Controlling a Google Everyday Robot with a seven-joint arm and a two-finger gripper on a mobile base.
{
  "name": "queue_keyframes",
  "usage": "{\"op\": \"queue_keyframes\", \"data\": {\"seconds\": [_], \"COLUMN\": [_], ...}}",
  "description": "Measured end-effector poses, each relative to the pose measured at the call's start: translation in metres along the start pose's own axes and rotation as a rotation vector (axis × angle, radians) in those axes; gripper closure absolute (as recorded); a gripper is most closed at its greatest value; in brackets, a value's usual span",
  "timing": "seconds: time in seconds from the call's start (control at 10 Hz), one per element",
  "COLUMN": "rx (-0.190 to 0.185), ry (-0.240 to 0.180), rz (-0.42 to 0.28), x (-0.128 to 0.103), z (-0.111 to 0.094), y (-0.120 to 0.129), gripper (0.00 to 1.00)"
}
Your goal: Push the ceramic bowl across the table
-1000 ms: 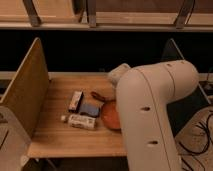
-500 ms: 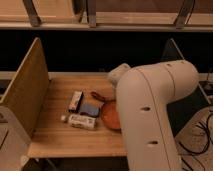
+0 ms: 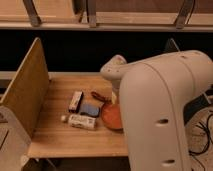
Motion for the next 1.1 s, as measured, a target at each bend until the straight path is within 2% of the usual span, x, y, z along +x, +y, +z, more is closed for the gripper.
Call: {"op": "queue_keyframes", "data": {"seconds": [0.1,0.3,0.4,0.9,1.1], "rx": [-0.011,-0.06,-0.071,-0.064,-0.065], "ry": [-0.024,-0.049,-0.052,-0.044,-0.059], "rz": [-0.007,-0.031,-0.043,-0.053,-0.147], "x": [0.005,0.019,0.021,0.02,-0.004], "z": [-0.011,-0.027,-0.03,-0.027,-0.027], "y": [0.009,0.042,0.052,0.05,0.071], "gripper": [0.41,0.6,0.64,0.64,0.64]}}
